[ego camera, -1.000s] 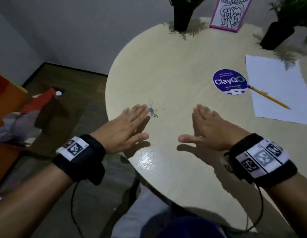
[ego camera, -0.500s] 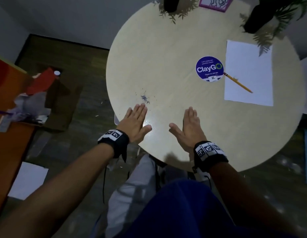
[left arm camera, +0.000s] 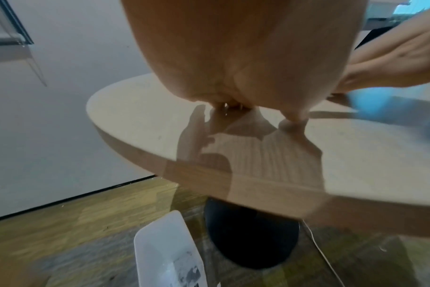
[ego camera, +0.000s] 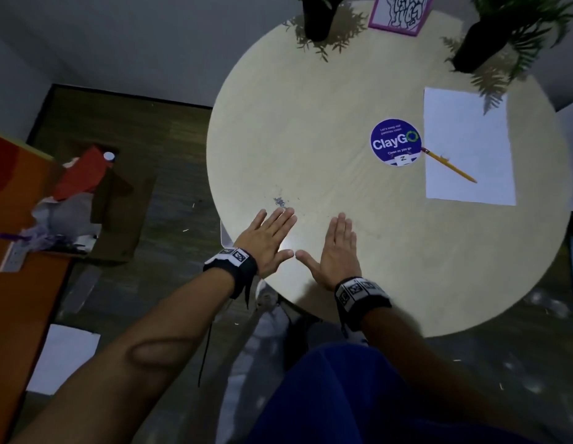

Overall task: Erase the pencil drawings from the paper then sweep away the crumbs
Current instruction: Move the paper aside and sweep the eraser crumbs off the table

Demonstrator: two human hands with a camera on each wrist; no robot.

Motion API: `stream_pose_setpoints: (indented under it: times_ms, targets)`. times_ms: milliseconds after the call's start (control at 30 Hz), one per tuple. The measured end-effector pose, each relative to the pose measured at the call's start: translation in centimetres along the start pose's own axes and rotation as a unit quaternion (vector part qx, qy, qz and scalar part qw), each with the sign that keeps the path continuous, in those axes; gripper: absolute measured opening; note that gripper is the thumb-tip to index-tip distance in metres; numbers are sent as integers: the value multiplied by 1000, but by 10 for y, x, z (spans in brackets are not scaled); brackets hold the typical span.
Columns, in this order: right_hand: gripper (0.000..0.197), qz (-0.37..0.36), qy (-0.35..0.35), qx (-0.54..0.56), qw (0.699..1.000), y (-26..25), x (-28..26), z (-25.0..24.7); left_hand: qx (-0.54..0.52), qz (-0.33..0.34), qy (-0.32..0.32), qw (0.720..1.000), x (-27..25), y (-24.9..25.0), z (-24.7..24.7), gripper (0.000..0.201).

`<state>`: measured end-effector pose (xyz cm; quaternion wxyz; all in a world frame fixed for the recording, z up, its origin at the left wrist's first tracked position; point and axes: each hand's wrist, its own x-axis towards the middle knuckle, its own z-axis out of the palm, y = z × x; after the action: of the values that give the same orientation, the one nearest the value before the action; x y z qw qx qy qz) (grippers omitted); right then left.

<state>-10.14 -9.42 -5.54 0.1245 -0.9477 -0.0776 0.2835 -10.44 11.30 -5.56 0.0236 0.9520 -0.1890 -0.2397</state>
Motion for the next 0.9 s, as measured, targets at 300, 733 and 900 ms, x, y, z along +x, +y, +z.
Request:
stream_pose_setpoints:
  times_ms: [300, 733, 900]
  targets:
    - [114, 13, 51, 36, 998, -32, 24, -13, -85, -38, 29, 995, -43, -40, 4, 82]
    - [114, -104, 27, 41, 993, -92, 43, 3, -61, -2, -40, 997, -17, -59, -6, 77]
    - [117, 20, 55, 20, 998, -68, 43, 7, -103, -72, -12, 992, -6, -76, -23, 90]
